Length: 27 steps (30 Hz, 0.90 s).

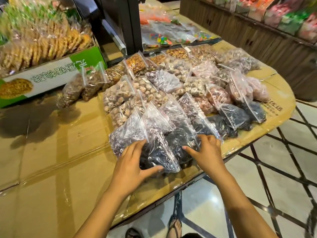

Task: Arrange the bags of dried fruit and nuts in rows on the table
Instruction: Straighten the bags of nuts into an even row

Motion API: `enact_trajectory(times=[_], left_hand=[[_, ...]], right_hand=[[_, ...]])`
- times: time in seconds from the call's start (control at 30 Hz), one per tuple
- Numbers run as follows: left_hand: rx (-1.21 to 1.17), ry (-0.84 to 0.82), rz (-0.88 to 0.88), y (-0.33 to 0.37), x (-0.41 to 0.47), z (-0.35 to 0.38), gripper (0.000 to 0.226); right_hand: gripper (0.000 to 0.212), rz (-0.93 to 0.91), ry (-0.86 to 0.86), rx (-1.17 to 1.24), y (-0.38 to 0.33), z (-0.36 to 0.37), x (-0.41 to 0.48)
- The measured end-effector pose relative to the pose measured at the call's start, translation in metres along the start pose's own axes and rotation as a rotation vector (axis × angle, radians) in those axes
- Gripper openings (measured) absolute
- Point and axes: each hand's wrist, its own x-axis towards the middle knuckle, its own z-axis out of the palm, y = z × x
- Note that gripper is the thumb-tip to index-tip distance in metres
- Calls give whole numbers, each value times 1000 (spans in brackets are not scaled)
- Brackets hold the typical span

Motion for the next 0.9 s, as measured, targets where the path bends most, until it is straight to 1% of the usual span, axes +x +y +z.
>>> enact_trajectory(times=[0.1, 0.2, 0.37, 0.6, 0.73, 0.8, 0.87, 0.9], left_hand=[[-117, 158, -22, 12, 15, -9, 97], [-205, 224, -43, 16, 32, -14, 91], [-260, 220, -4, 17, 64, -25, 86], [-240, 240, -10, 42, 118, -30, 74], [-180, 217, -16, 67, 149, -28, 75], [-111, 212, -18, 79, 166, -23, 77], [-79, 205, -64, 89, 183, -14, 79], [-70, 202, -101, 95, 192, -7, 79]], right_hand=[[78, -5, -21, 12, 3, -5, 11], [82, 18, -49, 42, 3, -8, 15], [72, 68, -28, 103, 4, -16, 14], [67, 79, 70, 57, 17, -42, 44], [59, -5, 104, 97, 29, -66, 79], [60, -69, 105, 96, 40, -80, 102], [59, -125, 94, 117, 54, -93, 127], [53, -152, 84, 118, 63, -100, 142]])
